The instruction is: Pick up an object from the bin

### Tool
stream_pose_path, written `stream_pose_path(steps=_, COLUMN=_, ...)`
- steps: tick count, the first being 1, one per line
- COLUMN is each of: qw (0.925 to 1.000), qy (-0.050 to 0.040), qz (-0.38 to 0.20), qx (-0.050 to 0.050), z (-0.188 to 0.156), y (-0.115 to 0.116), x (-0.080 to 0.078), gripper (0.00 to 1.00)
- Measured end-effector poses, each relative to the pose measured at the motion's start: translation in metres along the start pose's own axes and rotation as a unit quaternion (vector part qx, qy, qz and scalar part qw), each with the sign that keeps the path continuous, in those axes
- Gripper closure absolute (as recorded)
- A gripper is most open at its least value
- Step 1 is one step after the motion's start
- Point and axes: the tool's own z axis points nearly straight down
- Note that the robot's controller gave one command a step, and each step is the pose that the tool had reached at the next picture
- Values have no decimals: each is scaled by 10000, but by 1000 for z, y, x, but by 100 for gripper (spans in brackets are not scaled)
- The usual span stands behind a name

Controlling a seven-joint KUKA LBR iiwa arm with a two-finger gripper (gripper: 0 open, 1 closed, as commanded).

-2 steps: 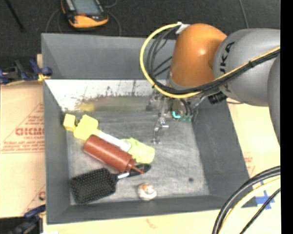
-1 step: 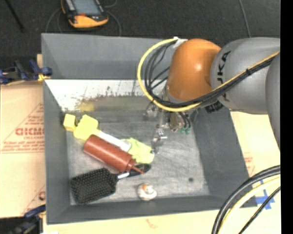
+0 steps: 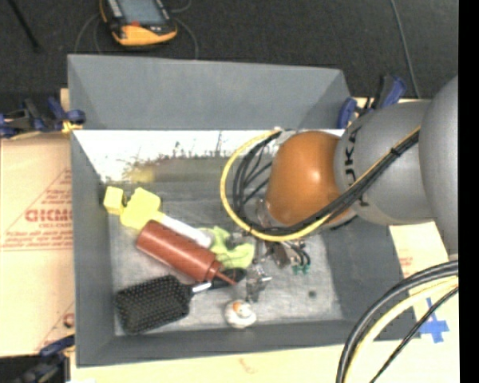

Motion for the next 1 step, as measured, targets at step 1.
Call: stream_pose_path(steps=1, qw=9955, qy=9, qz=949, qx=9, z=19, y=16, x=-32, gripper=100)
